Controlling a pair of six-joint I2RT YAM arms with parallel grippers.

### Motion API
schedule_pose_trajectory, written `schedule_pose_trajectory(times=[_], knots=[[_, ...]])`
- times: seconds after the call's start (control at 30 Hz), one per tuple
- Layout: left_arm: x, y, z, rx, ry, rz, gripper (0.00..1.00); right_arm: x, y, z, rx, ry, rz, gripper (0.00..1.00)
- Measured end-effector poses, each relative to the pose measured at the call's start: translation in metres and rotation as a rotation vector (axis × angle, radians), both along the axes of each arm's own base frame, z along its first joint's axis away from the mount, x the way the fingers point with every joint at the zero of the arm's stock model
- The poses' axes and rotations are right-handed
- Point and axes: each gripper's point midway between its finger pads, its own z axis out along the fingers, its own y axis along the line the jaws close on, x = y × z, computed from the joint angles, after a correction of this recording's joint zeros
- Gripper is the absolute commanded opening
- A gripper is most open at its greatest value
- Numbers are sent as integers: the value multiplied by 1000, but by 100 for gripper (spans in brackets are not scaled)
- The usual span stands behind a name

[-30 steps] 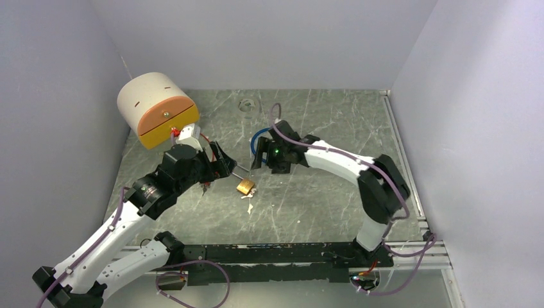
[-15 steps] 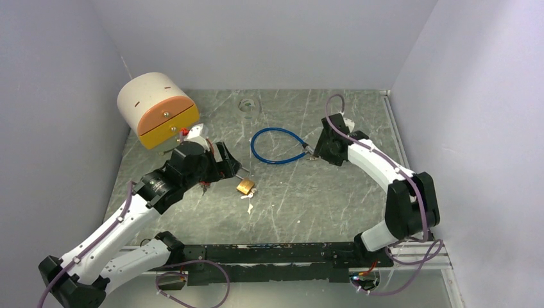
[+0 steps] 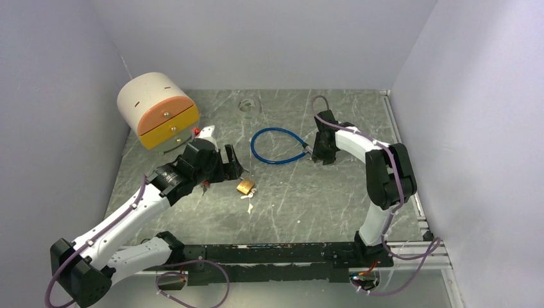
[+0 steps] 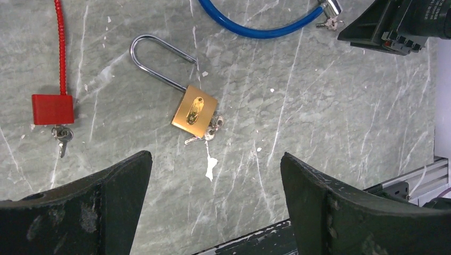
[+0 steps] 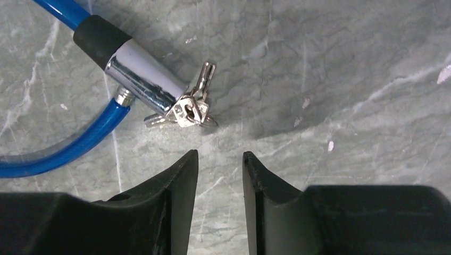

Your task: Unlock with the key

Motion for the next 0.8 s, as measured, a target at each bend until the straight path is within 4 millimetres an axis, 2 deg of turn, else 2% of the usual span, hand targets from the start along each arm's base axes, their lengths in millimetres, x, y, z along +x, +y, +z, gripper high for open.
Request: schedule_pose_trajectory(times=[0.23,0.5,0.6,0.8], knots=[[3,1,-6,19,12,12,94,6,1,-10,-13,19,47,42],[9,-3,-12,27,18,14,94,18,4,-17,-19,-4,113,37],[14,-7,-15,29,21,12,94,24,5,-17,-26,-28,143,29],[23,-16,-28,41,45,4,94,38,7,-17,-33,-81,196,2]])
